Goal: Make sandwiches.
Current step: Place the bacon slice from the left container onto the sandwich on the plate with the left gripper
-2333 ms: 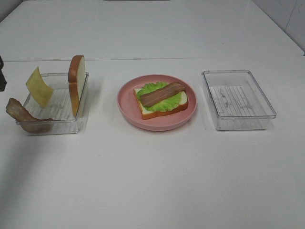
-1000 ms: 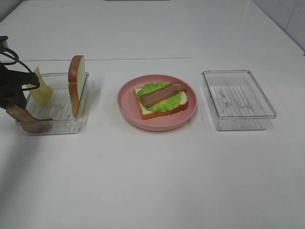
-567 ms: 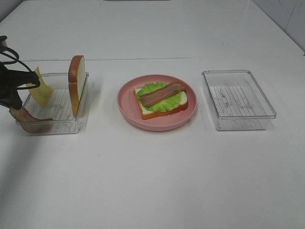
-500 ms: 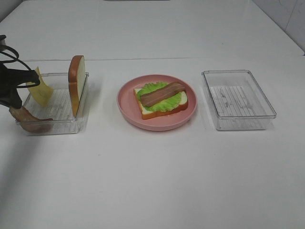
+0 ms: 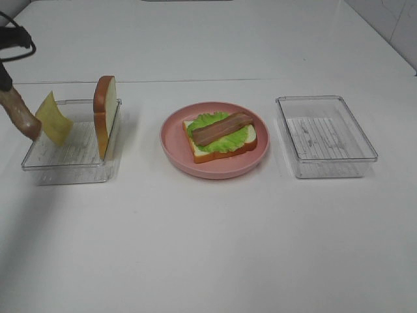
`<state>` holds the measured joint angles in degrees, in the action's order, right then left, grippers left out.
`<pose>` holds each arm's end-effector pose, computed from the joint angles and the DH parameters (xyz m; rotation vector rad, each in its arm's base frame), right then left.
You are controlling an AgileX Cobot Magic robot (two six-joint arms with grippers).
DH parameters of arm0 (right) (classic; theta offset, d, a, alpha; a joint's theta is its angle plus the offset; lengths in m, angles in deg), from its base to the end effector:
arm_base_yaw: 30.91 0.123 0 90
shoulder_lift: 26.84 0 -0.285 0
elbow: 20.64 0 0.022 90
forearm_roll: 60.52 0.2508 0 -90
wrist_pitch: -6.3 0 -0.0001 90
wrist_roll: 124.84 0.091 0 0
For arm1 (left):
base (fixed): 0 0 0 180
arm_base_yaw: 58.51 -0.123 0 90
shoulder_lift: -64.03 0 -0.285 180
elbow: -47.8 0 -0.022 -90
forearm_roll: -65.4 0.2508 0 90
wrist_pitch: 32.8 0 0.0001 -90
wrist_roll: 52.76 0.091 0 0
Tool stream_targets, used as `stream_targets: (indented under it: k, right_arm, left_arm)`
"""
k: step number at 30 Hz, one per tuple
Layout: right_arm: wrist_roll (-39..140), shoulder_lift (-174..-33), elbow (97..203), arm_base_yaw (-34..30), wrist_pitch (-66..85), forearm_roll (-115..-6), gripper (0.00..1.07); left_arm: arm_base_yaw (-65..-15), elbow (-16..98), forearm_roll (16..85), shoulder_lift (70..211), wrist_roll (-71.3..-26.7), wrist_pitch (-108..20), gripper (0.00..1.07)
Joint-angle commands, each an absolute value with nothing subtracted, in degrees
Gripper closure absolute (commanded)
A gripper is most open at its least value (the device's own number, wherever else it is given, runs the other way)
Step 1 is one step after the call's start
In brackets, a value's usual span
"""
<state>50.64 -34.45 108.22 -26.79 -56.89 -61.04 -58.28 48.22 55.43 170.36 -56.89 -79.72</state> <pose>-0.0023 -0.0009 0.2614 -0.1599 2.1222 -0.0152 0.3690 -0.0130 0.2689 -0.2082 2.6572 -0.2323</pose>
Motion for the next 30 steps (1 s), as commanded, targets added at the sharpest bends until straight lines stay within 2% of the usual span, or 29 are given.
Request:
stream_targets:
  k: [1,7,10,12,14,15,18,20,30]
  right_arm:
    - [50.41,-32.39,108.16,-27.07,-56.66,-60.98,0.10]
    - [50.41,-32.39,108.16,-27.07,-56.66,-60.98,0.10]
    - [50.41,-32.39,108.16,-27.07,-56.66,-60.98,0.10]
    - [50.41,-32.39,108.16,-27.07,-56.66,-60.98,0.10]
    - [50.41,-32.39,108.16,-27.07,-56.66,-60.98,0.10]
    - [50.41,-32.39,108.16,-27.07,-56.66,-60.98,0.10]
    - [50.41,-32.39,108.16,-27.07,-56.66,-60.98,0.10]
    - [50.41,-32.39,108.16,-27.07,-56.66,-60.98,0.10]
    - [50.41,-32.39,108.16,-27.07,-56.66,-60.98,0.10]
  left_arm:
    - [-58.39,52.40,54.63,167.78,-57.35,-83.85,1.07]
    - [-56.67,61.11,51.19,166.64,-56.83,-87.91,1.07]
    - [-56.04,61.97,51.02,166.70,-56.60,-87.91,1.07]
    - [-52.03,65.01,51.02,166.70,-56.49,-86.42,1.07]
    - [-51.23,65.58,50.90,166.70,-56.54,-85.68,1.07]
    - [-49.28,66.27,50.10,166.70,-56.71,-83.85,1.07]
    - [-48.59,66.38,49.30,166.70,-56.71,-82.24,1.07]
    - [-45.38,66.38,45.52,166.98,-56.71,-76.40,1.07]
    - [-38.68,66.38,39.10,172.02,-56.71,-68.95,1.07]
